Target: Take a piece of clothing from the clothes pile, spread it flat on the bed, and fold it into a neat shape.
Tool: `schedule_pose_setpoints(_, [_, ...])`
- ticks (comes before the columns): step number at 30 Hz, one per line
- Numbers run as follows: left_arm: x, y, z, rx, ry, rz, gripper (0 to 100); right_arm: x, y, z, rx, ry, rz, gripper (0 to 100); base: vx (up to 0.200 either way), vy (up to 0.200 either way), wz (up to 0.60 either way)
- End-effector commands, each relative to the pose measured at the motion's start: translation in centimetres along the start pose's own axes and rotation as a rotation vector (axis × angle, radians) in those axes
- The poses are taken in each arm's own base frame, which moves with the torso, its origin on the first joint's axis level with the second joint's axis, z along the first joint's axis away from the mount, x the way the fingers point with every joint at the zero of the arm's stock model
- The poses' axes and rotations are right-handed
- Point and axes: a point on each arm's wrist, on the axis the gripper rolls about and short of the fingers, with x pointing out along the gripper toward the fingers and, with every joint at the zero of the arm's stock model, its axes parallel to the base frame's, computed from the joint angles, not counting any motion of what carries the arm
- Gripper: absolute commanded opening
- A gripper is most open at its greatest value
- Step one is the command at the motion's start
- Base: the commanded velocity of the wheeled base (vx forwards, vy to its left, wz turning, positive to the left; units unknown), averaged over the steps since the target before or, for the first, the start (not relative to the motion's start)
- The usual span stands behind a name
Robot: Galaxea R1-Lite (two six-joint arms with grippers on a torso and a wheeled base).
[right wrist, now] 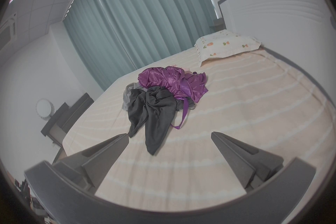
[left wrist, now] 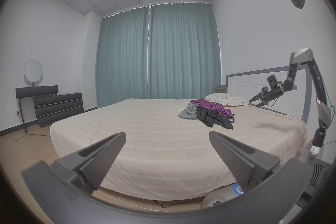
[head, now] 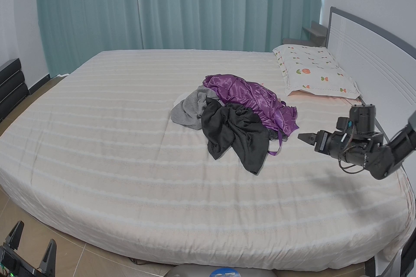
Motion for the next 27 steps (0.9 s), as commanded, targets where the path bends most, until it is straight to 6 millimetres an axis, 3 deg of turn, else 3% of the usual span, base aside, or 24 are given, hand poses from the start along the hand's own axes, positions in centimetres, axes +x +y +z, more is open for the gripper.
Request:
schedule_pose_setpoints(1, [0.0, 0.0, -0.5, 0.0, -0.001, 0.0, 100, 8.0, -0.4, -3.0, 0.059, 0.082, -0.018, 100, 0.0, 0.0, 0.0])
schedule_pose_setpoints(5, [0.0, 0.0, -0.5, 0.0, -0.001, 0.0, 100, 10.8, -1.1, -4.3, 0.086, 0.1, -0.026, 100, 0.0, 0.0, 0.0])
schedule_pose_setpoints(12, [0.0, 0.0, -0.5, 0.0, -0.001, 0.0, 100, 14.9, -0.2, -5.3, 0.164, 0.087, -0.003, 100, 0.0, 0.0, 0.0])
schedule_pose_setpoints(21, [0.0, 0.0, -0.5, 0.0, -0.001, 0.0, 100, 15.4, 3.3, -7.2, 0.188, 0.125, 0.051, 100, 0.0, 0.0, 0.0])
schedule_pose_setpoints(27, [0.0, 0.0, -0.5, 0.0, -0.001, 0.0, 100, 16.4, 3.4, -8.4, 0.181, 0.141, 0.05, 100, 0.0, 0.0, 0.0])
